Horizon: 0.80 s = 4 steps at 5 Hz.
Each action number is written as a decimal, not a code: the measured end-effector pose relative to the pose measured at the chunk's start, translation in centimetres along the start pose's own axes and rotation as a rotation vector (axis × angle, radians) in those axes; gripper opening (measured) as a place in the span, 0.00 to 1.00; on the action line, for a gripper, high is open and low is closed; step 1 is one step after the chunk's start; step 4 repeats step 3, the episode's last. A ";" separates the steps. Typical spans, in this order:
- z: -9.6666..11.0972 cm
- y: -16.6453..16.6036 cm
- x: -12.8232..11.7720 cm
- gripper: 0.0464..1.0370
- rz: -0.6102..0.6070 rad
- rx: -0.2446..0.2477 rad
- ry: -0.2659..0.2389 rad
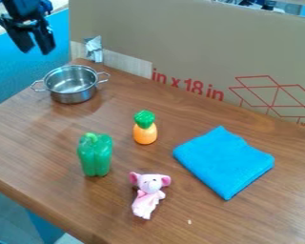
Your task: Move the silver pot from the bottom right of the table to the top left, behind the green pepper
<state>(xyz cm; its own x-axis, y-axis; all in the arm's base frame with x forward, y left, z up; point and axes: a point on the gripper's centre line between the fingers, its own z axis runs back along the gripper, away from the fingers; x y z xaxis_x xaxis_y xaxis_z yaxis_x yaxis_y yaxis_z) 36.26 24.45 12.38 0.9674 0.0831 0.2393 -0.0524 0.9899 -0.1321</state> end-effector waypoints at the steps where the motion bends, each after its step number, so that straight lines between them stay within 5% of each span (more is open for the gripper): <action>1: 0.5 -4.9 -3.2 0.97 -0.097 0.032 0.084; 3: -1.4 -13.6 -7.2 0.96 -0.331 -0.031 0.184; 4: -1.4 -13.6 -7.2 0.96 -0.331 -0.031 0.184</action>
